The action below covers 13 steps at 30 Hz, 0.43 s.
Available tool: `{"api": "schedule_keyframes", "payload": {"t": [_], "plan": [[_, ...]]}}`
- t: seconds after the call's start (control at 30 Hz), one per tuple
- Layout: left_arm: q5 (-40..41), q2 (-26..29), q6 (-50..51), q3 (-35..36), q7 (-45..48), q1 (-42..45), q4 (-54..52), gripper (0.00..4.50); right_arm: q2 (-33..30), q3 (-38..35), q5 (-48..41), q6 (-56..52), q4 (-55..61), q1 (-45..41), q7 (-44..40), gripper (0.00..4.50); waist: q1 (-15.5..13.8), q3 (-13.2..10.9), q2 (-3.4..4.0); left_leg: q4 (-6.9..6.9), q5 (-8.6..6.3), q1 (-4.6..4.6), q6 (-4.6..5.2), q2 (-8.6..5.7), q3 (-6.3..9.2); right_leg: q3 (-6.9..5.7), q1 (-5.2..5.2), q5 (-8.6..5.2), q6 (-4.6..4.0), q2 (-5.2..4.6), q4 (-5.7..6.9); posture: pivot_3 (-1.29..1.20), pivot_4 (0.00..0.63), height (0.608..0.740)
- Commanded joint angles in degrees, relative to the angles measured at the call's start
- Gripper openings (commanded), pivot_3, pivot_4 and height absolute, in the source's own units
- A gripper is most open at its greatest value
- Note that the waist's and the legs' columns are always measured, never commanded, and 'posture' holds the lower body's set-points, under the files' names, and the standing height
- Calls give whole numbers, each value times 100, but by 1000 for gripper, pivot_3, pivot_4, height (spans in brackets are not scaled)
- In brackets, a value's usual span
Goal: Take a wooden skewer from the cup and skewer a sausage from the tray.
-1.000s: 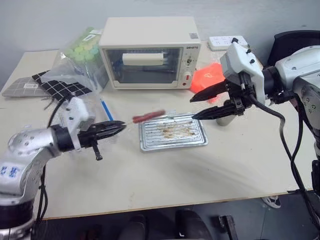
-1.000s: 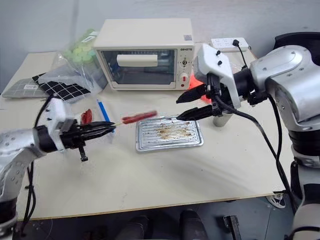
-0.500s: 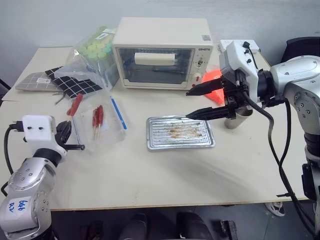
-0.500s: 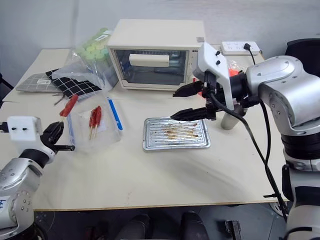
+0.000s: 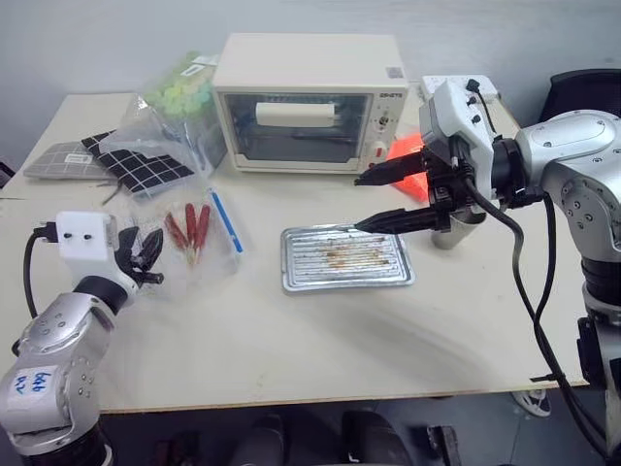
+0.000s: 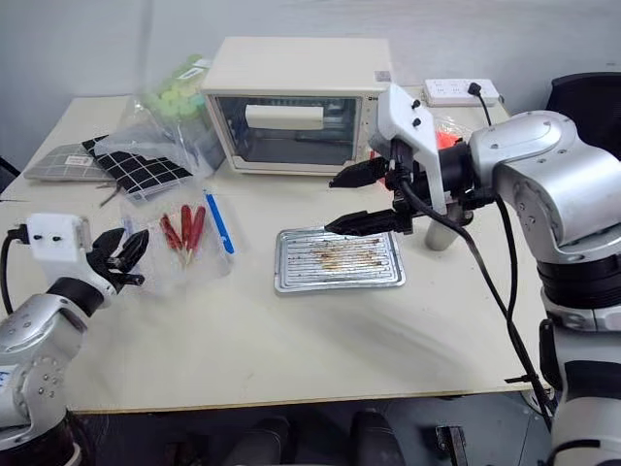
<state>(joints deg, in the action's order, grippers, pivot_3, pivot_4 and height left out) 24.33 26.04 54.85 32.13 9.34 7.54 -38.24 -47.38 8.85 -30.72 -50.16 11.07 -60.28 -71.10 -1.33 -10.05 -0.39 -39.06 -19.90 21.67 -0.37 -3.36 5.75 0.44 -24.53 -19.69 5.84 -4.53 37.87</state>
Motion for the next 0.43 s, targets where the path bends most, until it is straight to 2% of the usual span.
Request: {"api": "schedule_keyframes", "payload": {"t": [0.03,0.1,0.17,0.23,0.33,0.43], "plan": [[720,388,241,817,591,-257,-447,2529,5,1,70,214,-55,-109,-90,3492,7,-1,-2,1,0,0,0,0,0,0,0,0,0,0,0,0,150,740],[1066,689,279,1253,985,-492,-553,2529,-10,28,96,268,-124,-114,-168,3492,18,-1,-2,3,-1,0,-1,2,0,0,-1,0,0,1,-1,0,150,740],[1703,1359,550,2462,1914,-1031,-295,2529,-22,93,148,333,-333,-194,-290,3492,35,-4,-7,6,-1,0,-2,4,1,-1,0,-1,-1,2,-3,0,150,740],[2098,1787,627,3321,2733,-1644,31,2529,-24,155,214,427,-546,-259,-372,3492,94,-9,-13,12,-3,-1,-5,11,2,-3,-2,-2,-9,5,-6,0,150,740],[2040,2123,401,3815,3174,-2142,505,2529,4,190,304,543,-751,-284,-447,3492,114,-9,-5,21,-3,-6,-5,8,1,-4,2,-3,-10,1,-16,0,150,740],[2037,2271,210,3847,3240,-2182,716,2529,57,196,370,612,-820,-240,-450,3492,92,-9,-6,17,-3,-6,-4,8,10,-11,11,-3,-10,-2,-19,0,150,740]]}}
